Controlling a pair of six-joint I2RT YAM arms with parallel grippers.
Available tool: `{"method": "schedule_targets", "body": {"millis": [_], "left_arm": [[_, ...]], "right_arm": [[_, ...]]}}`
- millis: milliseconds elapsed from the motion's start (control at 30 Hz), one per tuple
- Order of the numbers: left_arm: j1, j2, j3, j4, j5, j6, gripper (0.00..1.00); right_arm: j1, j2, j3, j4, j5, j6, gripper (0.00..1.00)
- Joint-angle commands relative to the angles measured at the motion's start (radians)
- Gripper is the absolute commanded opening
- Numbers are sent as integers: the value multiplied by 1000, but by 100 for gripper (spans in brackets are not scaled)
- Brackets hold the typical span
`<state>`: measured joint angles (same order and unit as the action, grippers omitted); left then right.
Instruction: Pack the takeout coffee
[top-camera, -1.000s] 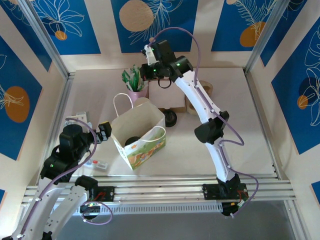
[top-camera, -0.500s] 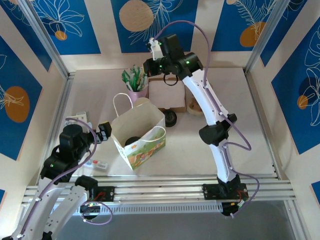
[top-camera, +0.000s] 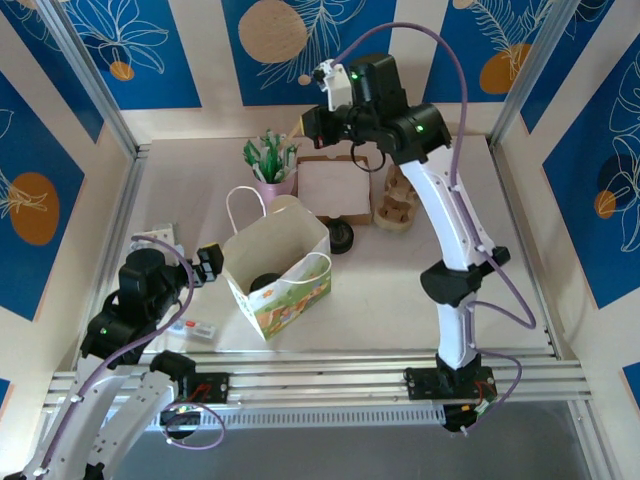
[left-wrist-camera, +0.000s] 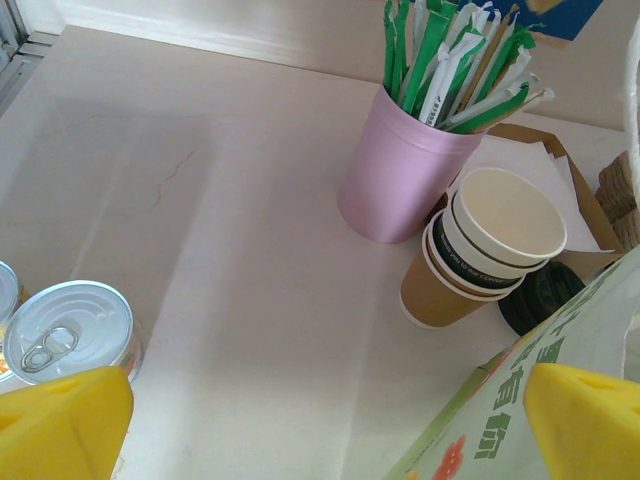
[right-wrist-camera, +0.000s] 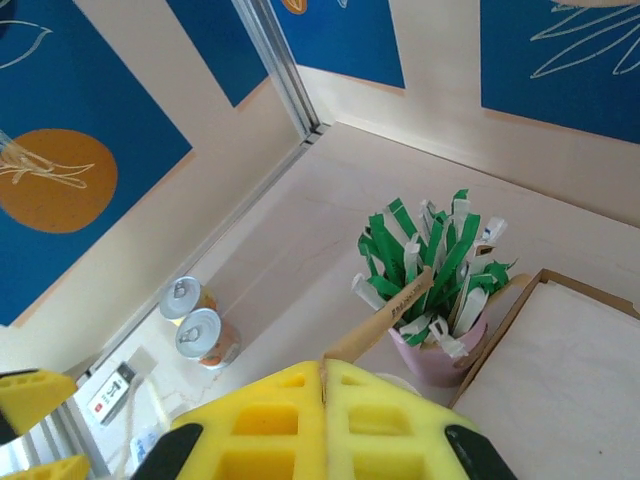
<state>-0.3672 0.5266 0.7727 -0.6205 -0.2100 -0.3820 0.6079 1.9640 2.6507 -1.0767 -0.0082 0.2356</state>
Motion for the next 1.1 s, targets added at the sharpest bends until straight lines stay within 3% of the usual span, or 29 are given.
{"method": "schedule_targets", "body": {"millis": [0, 400, 600, 833, 1067], "left_arm": [[-6, 6, -10, 7, 14, 31, 100], [-6, -11, -12, 11, 17, 31, 100], [-6, -28, -18, 22, 26, 31, 100], [-7, -33, -16, 21, 26, 34, 100], [-6, -50, -18, 18, 20, 34, 100]], "right_arm": [[17, -137, -54, -8, -21, -30, 0], [179, -584, -495, 40, 50, -26, 0], [257, -734, -680, 40, 85, 25, 0], [282, -719, -809, 65, 93, 73, 0], [286, -575, -766, 13, 99, 92, 0]]}}
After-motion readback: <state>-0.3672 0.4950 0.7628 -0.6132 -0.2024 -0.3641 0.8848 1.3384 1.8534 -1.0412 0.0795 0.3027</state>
